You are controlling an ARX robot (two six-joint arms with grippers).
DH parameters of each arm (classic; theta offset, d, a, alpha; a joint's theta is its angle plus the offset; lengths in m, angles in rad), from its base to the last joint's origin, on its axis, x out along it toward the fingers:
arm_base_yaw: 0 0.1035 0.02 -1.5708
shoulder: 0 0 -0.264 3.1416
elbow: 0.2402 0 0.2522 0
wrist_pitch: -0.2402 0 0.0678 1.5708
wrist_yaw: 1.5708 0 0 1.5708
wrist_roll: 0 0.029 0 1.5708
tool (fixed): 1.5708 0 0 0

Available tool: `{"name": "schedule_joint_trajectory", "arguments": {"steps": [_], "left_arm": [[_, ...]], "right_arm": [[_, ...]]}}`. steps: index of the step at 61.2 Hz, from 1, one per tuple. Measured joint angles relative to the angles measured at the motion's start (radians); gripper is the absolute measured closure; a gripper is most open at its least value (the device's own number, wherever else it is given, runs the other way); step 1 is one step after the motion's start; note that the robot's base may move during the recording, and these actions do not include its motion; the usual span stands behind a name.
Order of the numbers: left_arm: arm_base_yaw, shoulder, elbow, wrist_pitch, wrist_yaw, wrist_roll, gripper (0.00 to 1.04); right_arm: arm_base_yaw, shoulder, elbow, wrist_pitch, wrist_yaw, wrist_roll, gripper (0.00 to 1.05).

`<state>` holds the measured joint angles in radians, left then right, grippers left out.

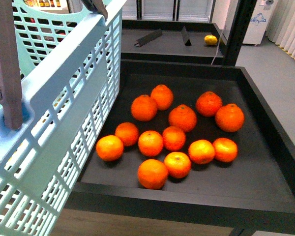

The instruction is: Pick lemon and mango into basket

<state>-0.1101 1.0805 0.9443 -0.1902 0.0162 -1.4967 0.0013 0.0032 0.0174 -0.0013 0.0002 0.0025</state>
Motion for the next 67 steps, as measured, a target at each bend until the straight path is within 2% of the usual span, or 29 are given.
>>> {"name": "schedule_joint_trajectory", "arguments": {"steps": [67], "left_arm": [[0.001, 0.0, 0.0, 0.0, -0.001, 0.0, 1.0]], "right_arm": [[0.0, 0.0, 0.0, 0.0, 0.0, 0.0, 0.09]]}}
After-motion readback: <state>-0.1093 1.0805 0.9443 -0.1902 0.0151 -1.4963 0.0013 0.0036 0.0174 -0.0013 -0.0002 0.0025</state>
